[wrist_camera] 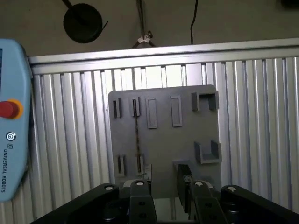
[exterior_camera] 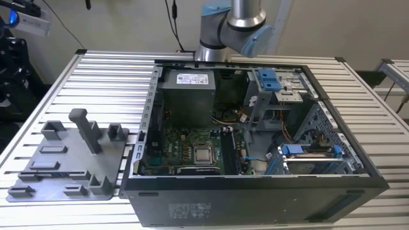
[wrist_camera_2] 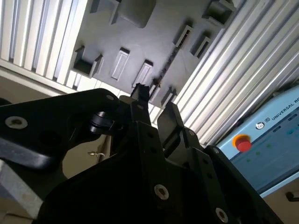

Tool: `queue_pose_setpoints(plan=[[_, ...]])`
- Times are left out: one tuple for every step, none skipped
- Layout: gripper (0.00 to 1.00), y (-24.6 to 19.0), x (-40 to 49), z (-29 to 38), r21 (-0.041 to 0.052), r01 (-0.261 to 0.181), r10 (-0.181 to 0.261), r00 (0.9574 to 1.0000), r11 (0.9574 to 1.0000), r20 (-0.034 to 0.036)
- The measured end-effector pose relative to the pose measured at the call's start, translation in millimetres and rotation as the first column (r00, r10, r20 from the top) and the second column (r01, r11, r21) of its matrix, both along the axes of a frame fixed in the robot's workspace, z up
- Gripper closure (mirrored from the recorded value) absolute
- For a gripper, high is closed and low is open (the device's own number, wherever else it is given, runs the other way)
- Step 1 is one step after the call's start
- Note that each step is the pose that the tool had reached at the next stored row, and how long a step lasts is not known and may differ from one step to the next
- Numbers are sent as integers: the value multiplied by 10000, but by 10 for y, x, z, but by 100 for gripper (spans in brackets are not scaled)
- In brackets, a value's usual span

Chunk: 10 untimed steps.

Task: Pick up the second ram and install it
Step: 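Pick up the second ram and move it above second insertion slot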

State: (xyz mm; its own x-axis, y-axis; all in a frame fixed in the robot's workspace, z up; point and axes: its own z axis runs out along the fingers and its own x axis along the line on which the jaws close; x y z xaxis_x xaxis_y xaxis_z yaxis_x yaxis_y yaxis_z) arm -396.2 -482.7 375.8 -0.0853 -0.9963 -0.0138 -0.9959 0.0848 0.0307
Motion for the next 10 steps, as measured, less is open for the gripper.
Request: queue_pose_setpoints(plan=[[64, -5, -2, -8, -1, -47, 47, 10000, 10000, 4], [64, -11, -3, -16, -1, -92, 92, 10000, 10000, 8], [64, -20, -5, -24, 0, -129, 129, 9999, 9999, 10], [64, -31, -8, -32, 2, -161, 161, 9999, 9999, 12], [64, -45, -10, -40, 8, -201, 201, 9998, 9998, 14], [64, -58, -10, -48, 14, -249, 249, 9997, 9997, 14], [64, -71, -11, -56, 21, -300, 300, 9995, 9995, 15], [64, -84, -12, -65, 28, -347, 347, 9994, 9994, 17], [64, -99, -12, -74, 34, -398, 398, 9992, 9992, 21], [64, -110, -12, -81, 36, -442, 442, 9990, 9990, 21]])
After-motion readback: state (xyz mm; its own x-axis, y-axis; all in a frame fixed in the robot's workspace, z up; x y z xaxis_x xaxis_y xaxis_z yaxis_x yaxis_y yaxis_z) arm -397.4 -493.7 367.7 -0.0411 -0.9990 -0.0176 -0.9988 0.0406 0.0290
